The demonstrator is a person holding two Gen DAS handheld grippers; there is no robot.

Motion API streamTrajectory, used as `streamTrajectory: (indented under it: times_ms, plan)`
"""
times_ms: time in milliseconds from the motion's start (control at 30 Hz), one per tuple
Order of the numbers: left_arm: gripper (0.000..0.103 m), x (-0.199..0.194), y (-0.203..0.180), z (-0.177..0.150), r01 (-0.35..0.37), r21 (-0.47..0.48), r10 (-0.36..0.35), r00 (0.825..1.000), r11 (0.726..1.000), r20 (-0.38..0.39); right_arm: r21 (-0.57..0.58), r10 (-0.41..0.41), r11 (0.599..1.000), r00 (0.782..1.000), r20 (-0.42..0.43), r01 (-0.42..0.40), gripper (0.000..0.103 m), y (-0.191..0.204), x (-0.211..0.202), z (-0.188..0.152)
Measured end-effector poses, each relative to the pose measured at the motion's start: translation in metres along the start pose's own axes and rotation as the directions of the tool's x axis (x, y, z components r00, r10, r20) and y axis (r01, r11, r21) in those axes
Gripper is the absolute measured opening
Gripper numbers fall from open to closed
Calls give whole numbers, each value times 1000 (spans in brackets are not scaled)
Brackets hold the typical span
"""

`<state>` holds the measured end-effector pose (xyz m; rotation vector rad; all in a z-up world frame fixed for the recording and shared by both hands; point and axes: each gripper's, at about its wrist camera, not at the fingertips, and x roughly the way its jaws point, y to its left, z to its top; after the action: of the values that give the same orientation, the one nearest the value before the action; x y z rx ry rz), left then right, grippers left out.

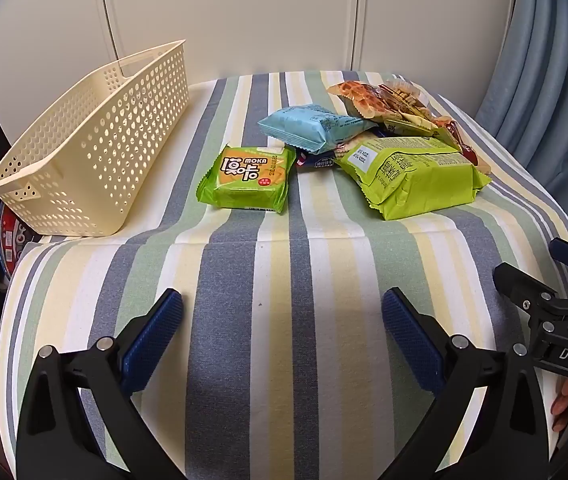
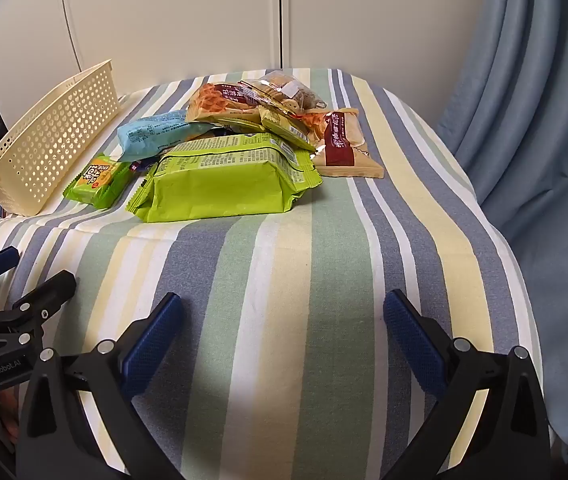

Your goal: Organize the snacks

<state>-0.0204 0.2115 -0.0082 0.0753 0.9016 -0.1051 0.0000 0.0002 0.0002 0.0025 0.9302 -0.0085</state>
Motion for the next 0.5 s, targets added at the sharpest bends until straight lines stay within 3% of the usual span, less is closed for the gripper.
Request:
streamTrajectory:
  times_ms: [500]
  plan:
    - [101, 0, 0, 0, 5, -3, -5, 1000, 1000, 0, 6, 7, 1000, 1000, 1, -7, 98, 0, 0, 0]
